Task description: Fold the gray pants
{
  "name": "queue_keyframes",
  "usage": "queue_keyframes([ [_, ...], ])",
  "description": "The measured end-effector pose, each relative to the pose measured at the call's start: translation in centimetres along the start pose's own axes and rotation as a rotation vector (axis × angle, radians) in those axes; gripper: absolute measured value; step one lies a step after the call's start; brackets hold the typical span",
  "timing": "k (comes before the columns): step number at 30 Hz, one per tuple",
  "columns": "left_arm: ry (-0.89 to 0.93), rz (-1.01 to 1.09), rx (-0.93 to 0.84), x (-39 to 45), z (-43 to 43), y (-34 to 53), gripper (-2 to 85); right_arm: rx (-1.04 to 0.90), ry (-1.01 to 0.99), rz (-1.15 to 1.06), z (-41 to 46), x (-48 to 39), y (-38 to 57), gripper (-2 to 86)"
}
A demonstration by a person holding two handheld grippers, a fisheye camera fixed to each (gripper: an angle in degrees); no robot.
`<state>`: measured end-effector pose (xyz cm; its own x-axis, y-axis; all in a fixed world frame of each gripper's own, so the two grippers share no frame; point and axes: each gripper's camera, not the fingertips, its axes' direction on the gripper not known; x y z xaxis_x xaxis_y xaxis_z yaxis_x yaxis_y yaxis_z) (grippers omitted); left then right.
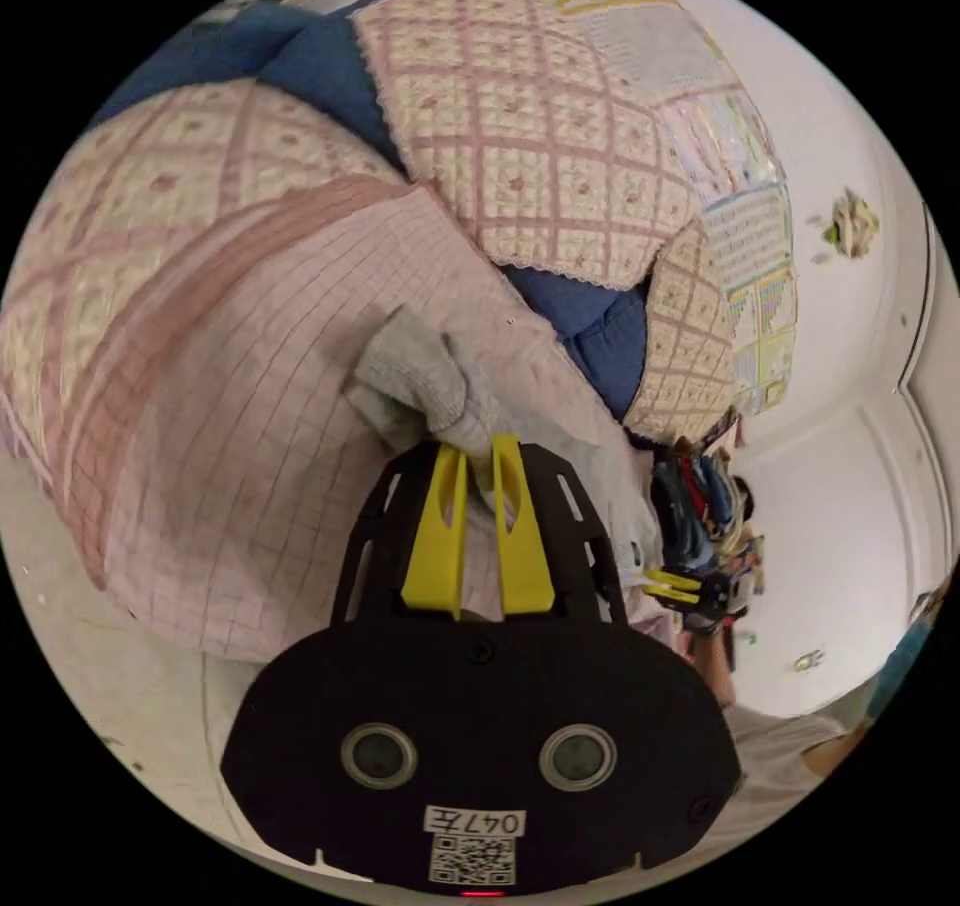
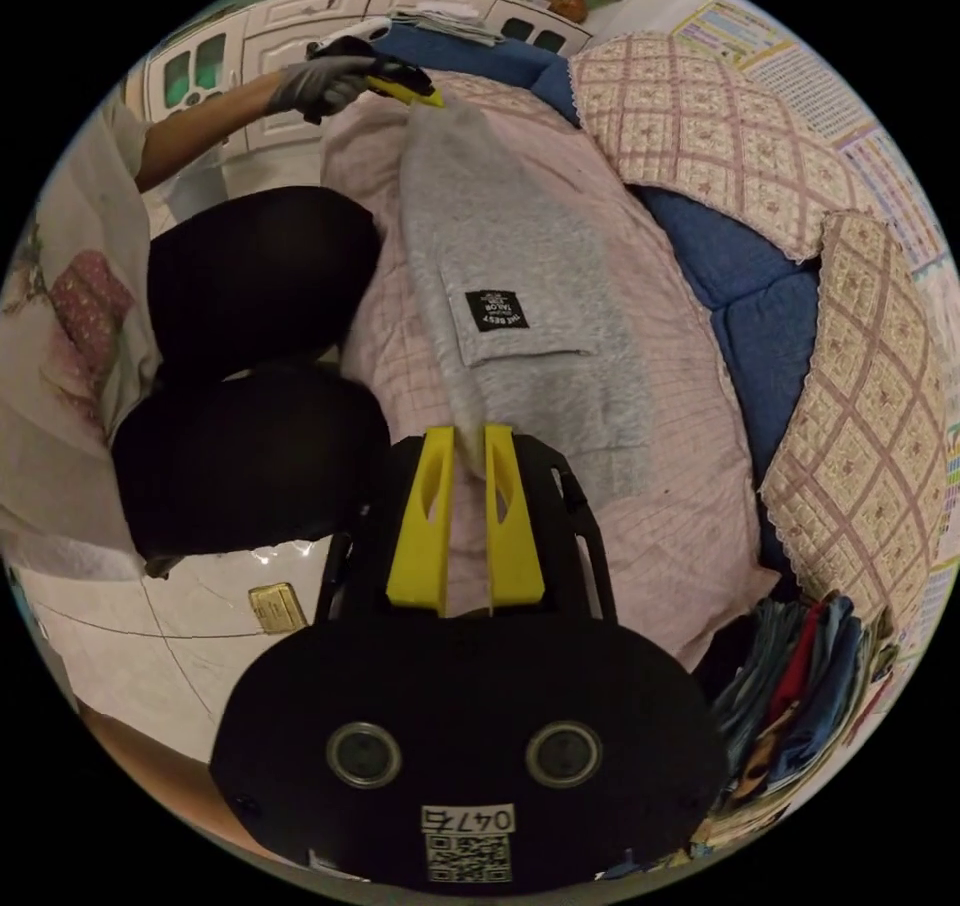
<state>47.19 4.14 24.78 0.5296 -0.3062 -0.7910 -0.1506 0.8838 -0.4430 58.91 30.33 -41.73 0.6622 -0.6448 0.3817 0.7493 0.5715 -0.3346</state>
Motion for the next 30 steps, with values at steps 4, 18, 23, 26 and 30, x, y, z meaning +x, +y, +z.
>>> queue_keyframes([
  [4,-0.101,0.178,-0.016,4.3,1.7,-0.2,3.5,0.071,-0.033,0.081,-2.7,2.7,0.1,5.9],
  [18,-0.256,0.14,-0.049,5.1,8.5,11.0,7.8,-0.036,0.043,0.676,2.9,15.0,2.0,0.9],
  [23,-0.411,0.157,-0.036,6.3,9.3,13.7,10.5,-0.149,0.295,0.607,3.8,16.8,0.0,-0.5],
  [26,-0.364,0.085,0.036,5.1,7.1,16.2,10.9,-0.062,0.232,0.639,4.4,16.3,0.2,0.3],
  [30,-0.184,-0.063,0.071,2.6,4.0,19.8,11.8,0.181,0.093,0.77,1.8,16.1,0.9,7.3],
])
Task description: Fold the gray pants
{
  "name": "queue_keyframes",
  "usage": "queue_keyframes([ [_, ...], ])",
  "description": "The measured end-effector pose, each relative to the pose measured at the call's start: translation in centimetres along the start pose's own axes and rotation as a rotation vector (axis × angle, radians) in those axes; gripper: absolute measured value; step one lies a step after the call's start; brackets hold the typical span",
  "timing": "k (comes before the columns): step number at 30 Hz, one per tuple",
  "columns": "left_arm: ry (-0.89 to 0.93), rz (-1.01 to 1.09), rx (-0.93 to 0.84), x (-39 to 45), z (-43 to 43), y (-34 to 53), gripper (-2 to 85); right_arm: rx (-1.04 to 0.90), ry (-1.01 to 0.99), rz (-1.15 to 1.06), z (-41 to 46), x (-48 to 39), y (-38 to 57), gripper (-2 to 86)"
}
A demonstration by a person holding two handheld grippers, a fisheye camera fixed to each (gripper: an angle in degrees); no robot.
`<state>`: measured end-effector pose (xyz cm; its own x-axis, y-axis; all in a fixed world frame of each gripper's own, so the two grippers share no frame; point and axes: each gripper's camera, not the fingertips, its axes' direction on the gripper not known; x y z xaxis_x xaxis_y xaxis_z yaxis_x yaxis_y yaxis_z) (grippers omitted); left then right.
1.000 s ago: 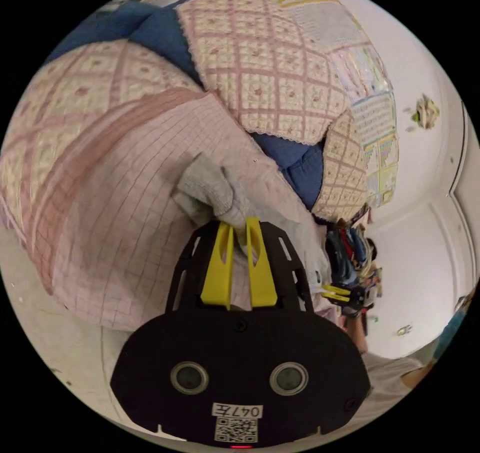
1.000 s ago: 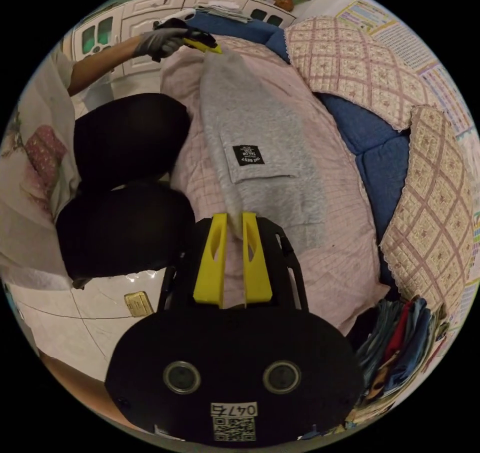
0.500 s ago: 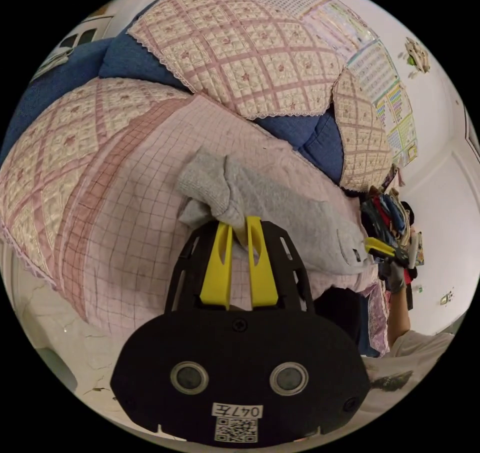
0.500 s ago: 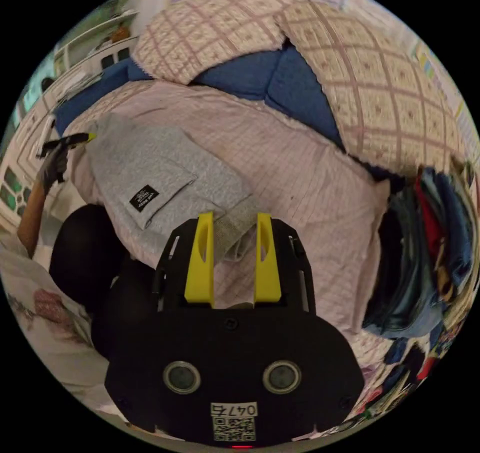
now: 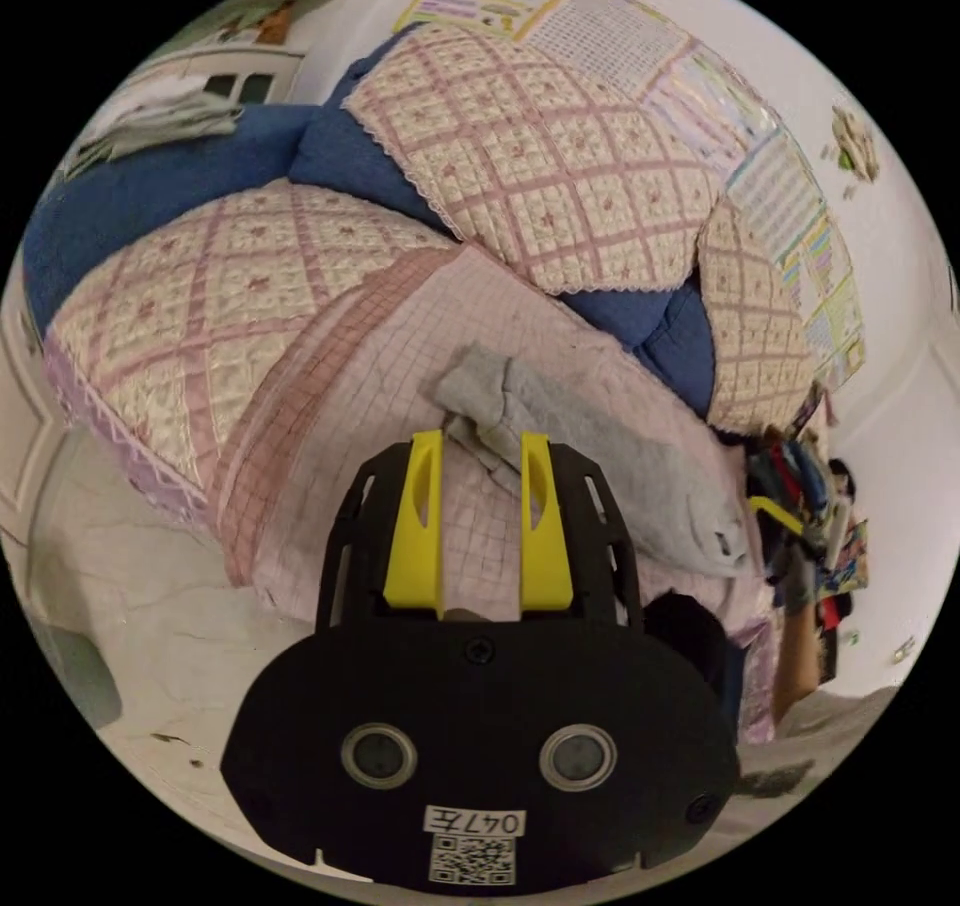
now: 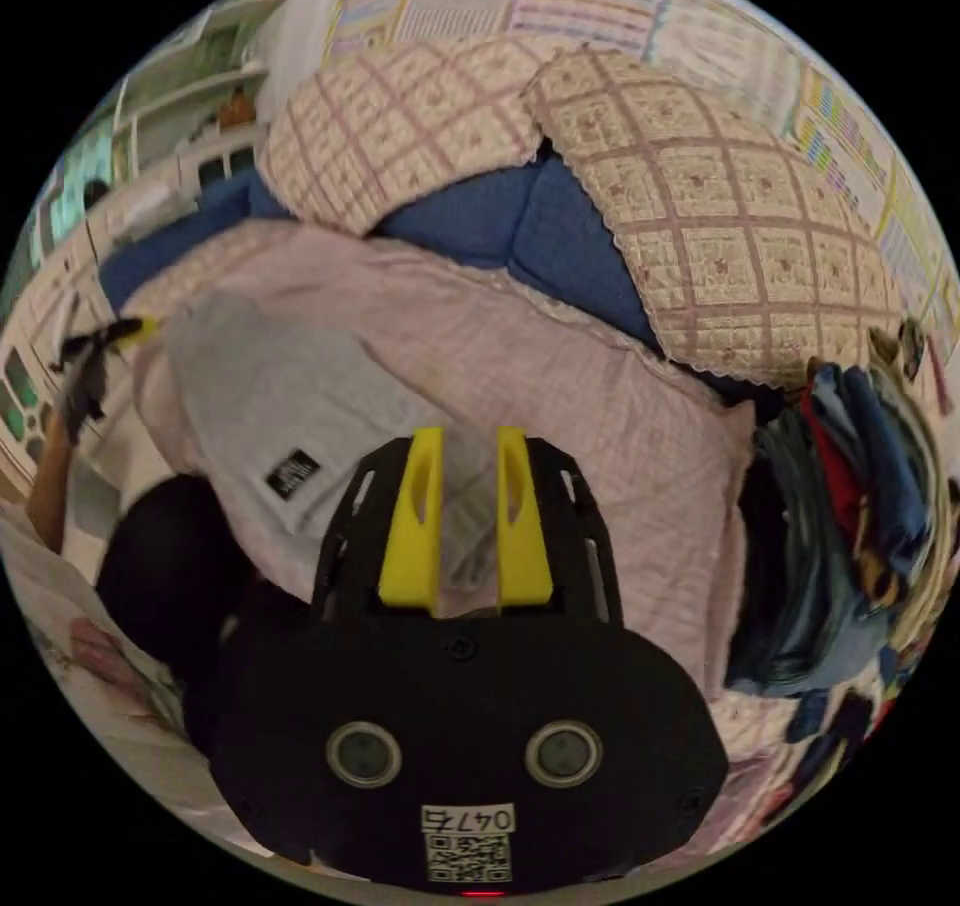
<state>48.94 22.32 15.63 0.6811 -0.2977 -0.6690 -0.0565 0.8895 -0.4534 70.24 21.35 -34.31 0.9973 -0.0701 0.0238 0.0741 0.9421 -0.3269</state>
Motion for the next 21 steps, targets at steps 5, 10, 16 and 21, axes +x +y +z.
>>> queue_keyframes([
  [5,0.123,-0.088,-0.029,-0.4,1.6,2.5,13.4,-0.234,0.052,-0.066,5.6,-1.2,-0.5,2.1],
  [10,0.144,-0.16,-0.033,-0.5,2.4,3.5,15.0,-0.133,0.186,-0.141,3.6,-3.5,-2.6,-0.2],
  [16,0.128,-0.222,0.002,-1.0,1.2,5.2,14.8,-0.275,0.267,-0.231,10.3,-4.8,-1.4,-0.3],
  [21,0.14,-0.228,0.001,-1.3,-2.2,6.4,14.3,-0.178,0.28,-0.171,8.3,-5.2,-2.1,-0.1],
])
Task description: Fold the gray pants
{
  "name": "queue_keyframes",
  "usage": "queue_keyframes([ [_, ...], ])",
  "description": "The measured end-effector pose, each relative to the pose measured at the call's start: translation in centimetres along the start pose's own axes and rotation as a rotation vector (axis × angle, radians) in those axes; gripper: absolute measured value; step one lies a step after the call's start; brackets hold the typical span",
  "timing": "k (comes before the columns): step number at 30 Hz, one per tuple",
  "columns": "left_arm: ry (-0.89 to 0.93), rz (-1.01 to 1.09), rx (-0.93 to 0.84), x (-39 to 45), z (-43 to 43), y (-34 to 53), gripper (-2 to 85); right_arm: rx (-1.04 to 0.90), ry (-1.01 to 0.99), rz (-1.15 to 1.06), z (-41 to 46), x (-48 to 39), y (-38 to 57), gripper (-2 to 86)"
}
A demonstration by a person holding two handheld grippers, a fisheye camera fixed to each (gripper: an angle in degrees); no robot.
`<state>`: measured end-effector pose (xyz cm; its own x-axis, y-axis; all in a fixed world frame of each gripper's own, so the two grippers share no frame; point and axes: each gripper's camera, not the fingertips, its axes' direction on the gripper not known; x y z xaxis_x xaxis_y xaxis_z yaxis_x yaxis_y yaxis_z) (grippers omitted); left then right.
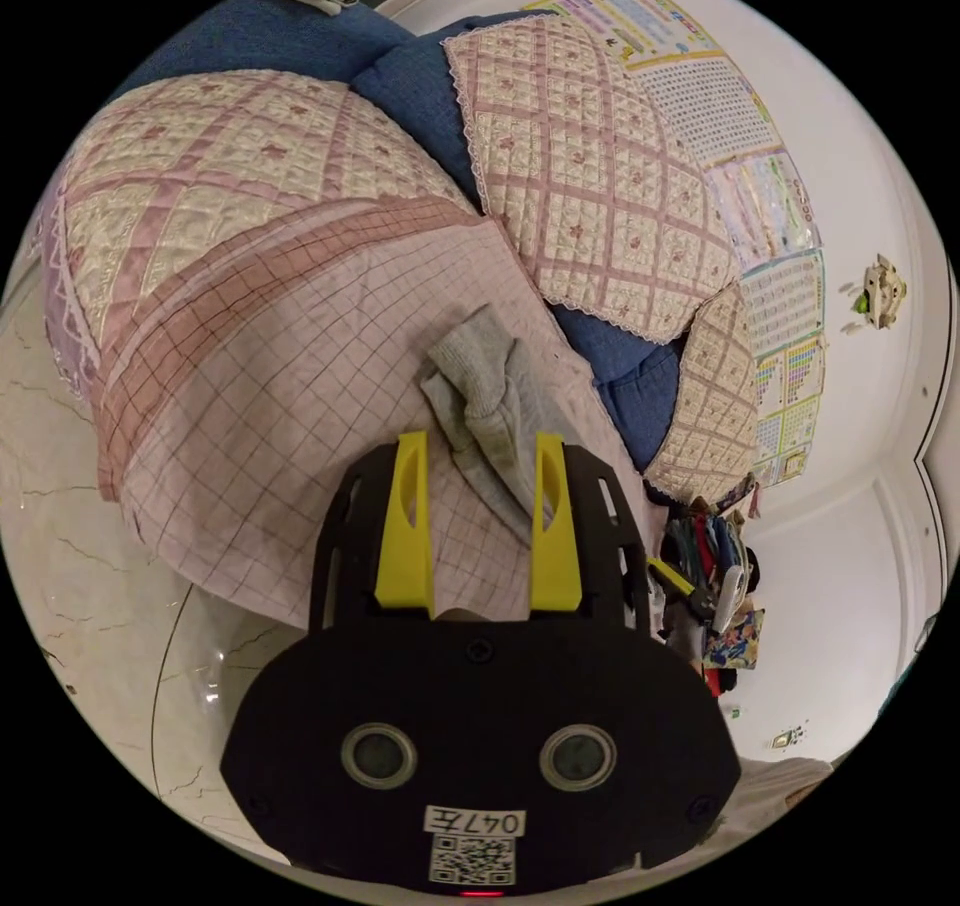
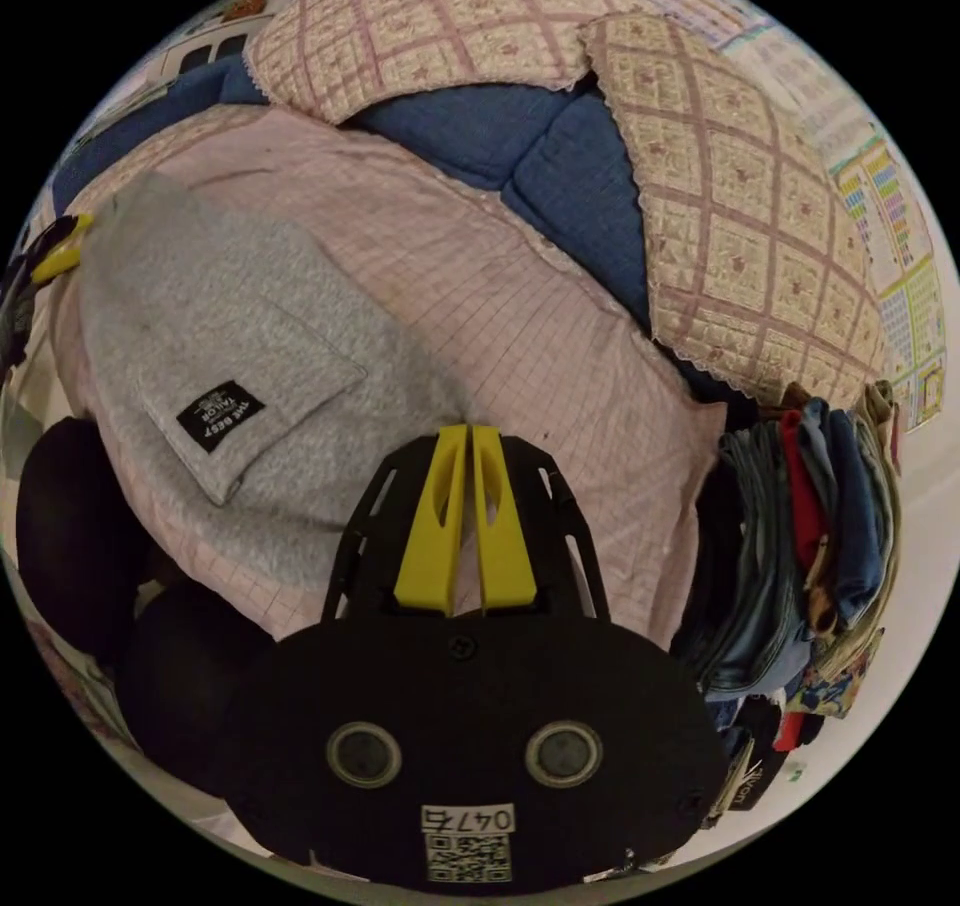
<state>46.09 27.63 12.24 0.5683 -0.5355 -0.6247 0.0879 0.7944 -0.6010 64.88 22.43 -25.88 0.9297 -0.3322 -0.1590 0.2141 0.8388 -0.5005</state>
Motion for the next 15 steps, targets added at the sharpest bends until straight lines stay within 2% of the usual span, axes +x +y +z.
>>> queue_keyframes([
  [4,-0.018,0.008,-0.001,0.6,-1.8,0.4,14.2,-0.061,-0.095,0.018,1.2,-0.4,0.3,1.1],
  [6,-0.024,0.011,-0.006,1.2,-3.1,0.4,13.4,-0.038,-0.029,0.092,-0.4,-0.2,0.0,3.3],
  [7,-0.017,0.018,-0.014,1.5,-3.5,0.3,13.0,0.012,0.035,0.116,-2.4,-0.7,-0.3,5.5],
  [9,-0.002,0.027,-0.045,2.2,-4.6,0.2,11.1,0.148,0.036,0.069,-6.0,-2.4,-1.2,6.9],
  [14,-0.023,0.049,-0.013,3.8,-8.9,0.5,7.6,0.319,-0.461,-0.307,-9.6,-11.2,-7.0,9.9],
  [15,-0.01,0.059,0.007,4.4,-10.4,0.6,6.8,0.319,-0.485,-0.346,-9.3,-12.2,-7.7,10.3],
])
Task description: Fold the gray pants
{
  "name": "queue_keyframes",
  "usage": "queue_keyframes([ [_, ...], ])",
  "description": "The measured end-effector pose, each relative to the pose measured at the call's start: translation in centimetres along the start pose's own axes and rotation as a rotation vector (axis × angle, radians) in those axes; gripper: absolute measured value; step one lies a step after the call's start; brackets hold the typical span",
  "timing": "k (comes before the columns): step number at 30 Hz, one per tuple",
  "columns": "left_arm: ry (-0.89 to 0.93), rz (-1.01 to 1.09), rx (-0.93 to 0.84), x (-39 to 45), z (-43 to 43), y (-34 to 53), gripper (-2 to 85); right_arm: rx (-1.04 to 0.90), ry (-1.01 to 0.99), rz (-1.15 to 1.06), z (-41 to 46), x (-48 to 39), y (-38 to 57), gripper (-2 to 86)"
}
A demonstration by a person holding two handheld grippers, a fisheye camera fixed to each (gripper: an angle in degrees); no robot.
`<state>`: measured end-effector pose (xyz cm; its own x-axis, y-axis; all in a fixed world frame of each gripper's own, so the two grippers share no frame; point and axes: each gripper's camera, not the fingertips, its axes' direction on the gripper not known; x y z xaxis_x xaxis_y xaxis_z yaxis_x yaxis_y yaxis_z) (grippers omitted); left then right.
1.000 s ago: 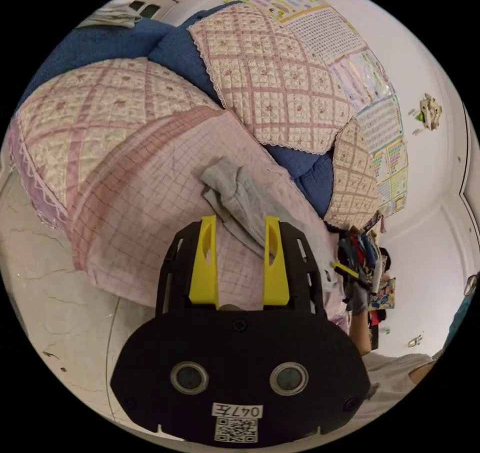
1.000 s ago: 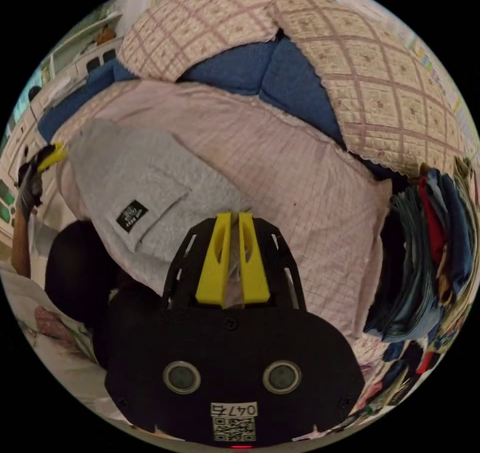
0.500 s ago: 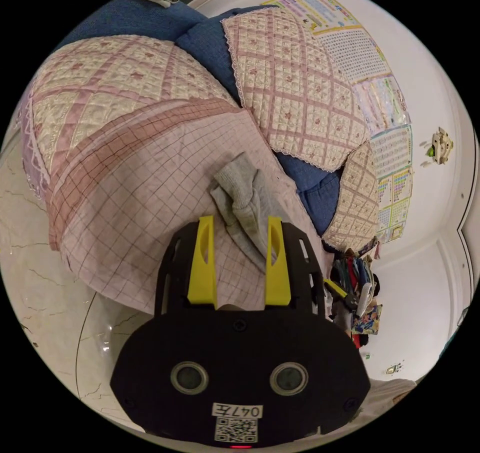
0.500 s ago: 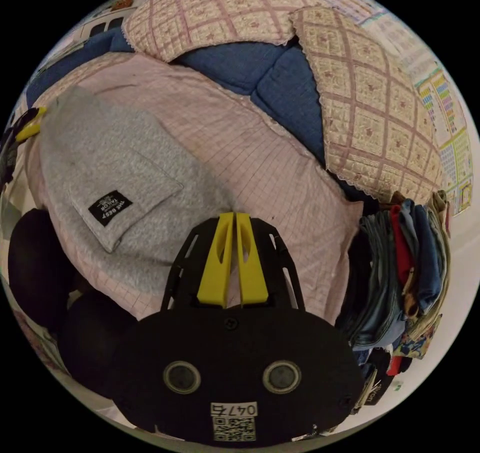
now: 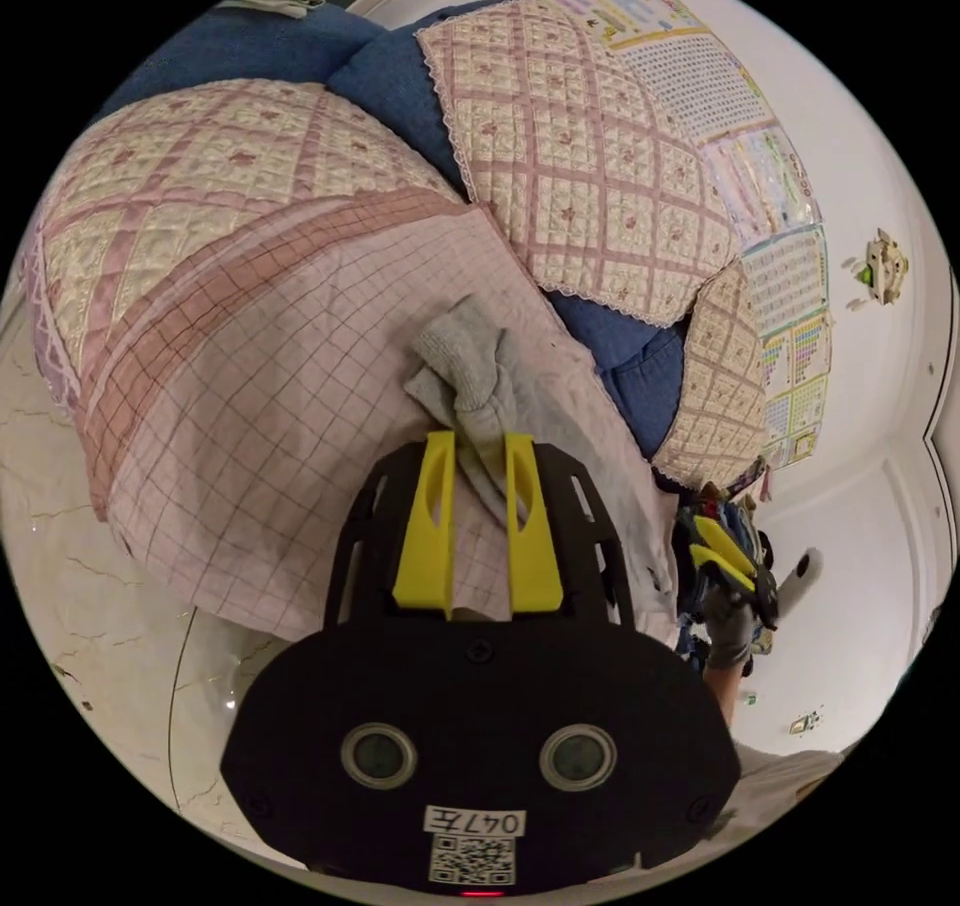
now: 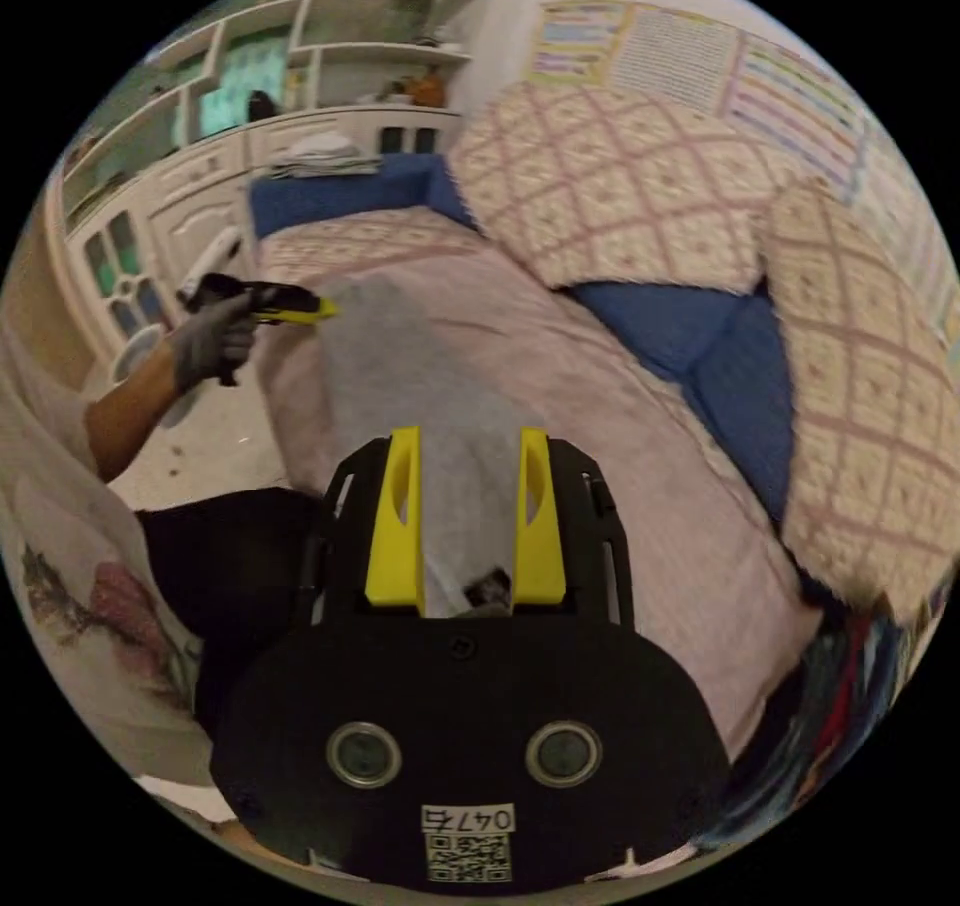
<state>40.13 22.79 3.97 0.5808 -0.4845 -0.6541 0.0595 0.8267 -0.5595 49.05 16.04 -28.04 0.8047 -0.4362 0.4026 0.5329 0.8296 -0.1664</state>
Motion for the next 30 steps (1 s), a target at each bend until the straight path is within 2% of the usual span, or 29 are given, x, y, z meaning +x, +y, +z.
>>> queue_keyframes([
  [2,0.011,0.035,0.026,1.3,-2.3,0.0,6.0,-0.049,-0.018,-0.104,4.0,-0.9,-2.4,11.8],
  [8,-0.013,0.286,0.069,9.2,-9.6,-0.9,5.2,-0.2,-0.218,-0.155,12.6,-0.1,-4.6,14.2],
  [12,-0.092,0.478,0.093,15.9,-14.2,-0.9,5.2,-0.133,-0.178,-0.18,9.5,-0.9,-4.8,14.5],
  [15,-0.105,0.569,0.101,20.1,-17.2,-1.0,5.2,-0.038,-0.244,-0.205,6.7,-2.4,-4.3,14.2],
  [19,-0.098,0.691,0.035,25.8,-19.7,-1.0,5.1,-0.184,-0.276,-0.207,10.7,-4.9,-4.0,14.0],
  [20,-0.107,0.737,-0.018,27.8,-19.5,-0.8,5.1,-0.195,-0.248,-0.216,10.7,-5.2,-4.2,13.9],
  [23,-0.128,0.851,-0.031,32.8,-20.4,0.7,5.1,-0.182,-0.147,-0.255,7.9,-5.5,-3.9,13.9],
  [25,-0.145,0.922,-0.045,35.9,-21.3,1.5,5.1,-0.142,-0.099,-0.187,4.6,-4.2,-2.3,13.5],
  [30,-0.143,1.086,-0.078,44.5,-22.7,4.3,5.0,-0.02,0.033,0.251,-4.9,1.7,8.3,10.3],
])
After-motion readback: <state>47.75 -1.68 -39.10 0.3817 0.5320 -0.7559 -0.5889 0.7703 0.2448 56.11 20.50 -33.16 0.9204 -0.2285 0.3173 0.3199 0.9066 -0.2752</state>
